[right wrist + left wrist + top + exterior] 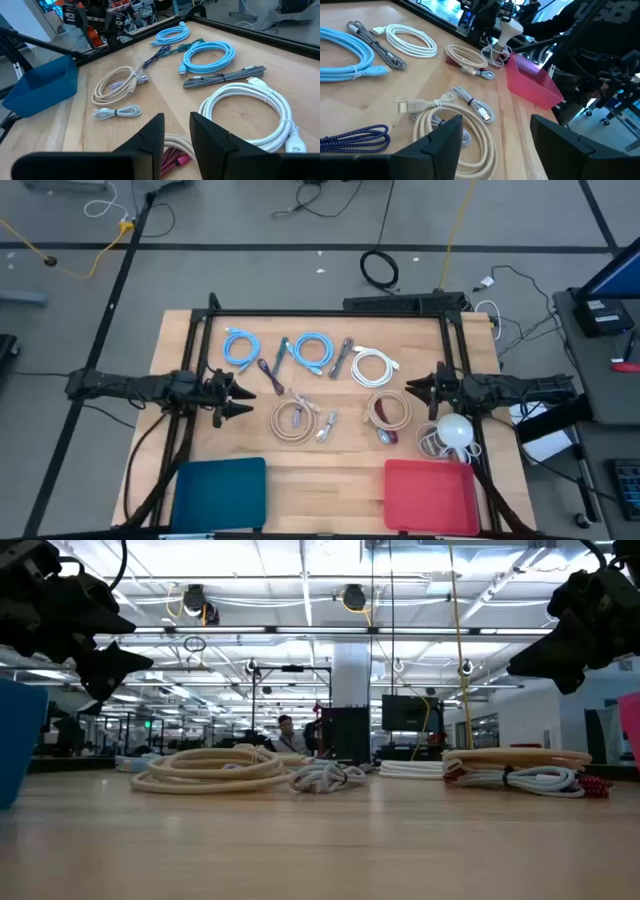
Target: Pick & Place USB Port
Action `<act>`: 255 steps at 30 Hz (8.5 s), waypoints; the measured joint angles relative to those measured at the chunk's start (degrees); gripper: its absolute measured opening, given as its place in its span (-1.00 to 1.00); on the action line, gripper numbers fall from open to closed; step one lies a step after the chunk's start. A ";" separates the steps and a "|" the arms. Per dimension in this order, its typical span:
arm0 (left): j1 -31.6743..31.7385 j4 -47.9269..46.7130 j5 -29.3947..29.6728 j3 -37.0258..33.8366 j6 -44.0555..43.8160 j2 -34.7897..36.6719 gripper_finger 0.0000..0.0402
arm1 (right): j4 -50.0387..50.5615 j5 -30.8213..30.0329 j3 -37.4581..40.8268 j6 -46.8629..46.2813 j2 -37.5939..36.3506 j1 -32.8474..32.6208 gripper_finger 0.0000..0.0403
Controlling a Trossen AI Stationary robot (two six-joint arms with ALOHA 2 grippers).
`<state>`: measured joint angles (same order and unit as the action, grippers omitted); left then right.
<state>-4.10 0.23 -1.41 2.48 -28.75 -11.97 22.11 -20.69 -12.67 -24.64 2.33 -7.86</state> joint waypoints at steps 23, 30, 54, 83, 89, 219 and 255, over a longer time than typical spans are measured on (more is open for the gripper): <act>0.00 0.00 0.00 0.00 0.00 0.00 0.18 | 0.00 0.00 0.00 0.00 -0.02 0.00 -0.58; 0.00 0.00 0.00 0.00 0.00 0.00 0.18 | 0.00 0.00 0.00 0.00 0.00 0.00 -0.58; -0.02 0.00 0.00 0.00 0.00 0.00 0.18 | -83.16 -6.36 7.18 -25.56 8.91 1.05 -0.58; 0.71 25.73 31.53 -0.02 -29.06 -0.01 0.18 | -60.03 19.15 -32.25 -8.15 49.19 3.98 -0.58; 4.81 46.00 29.79 3.41 -30.66 -0.02 0.18 | -72.64 15.84 -31.36 -5.75 54.45 4.02 -0.58; -47.77 -51.51 33.73 70.75 -78.81 -79.39 -0.88 | -57.10 29.67 -31.30 -12.69 56.83 -2.72 -0.58; -20.70 1.59 26.07 70.90 -24.16 -77.75 -0.88 | -81.85 11.74 -31.30 -17.82 77.53 -8.30 0.27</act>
<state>-24.80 1.82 24.66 73.38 -52.91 -89.72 -59.74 -8.95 -43.97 -42.47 79.85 -16.15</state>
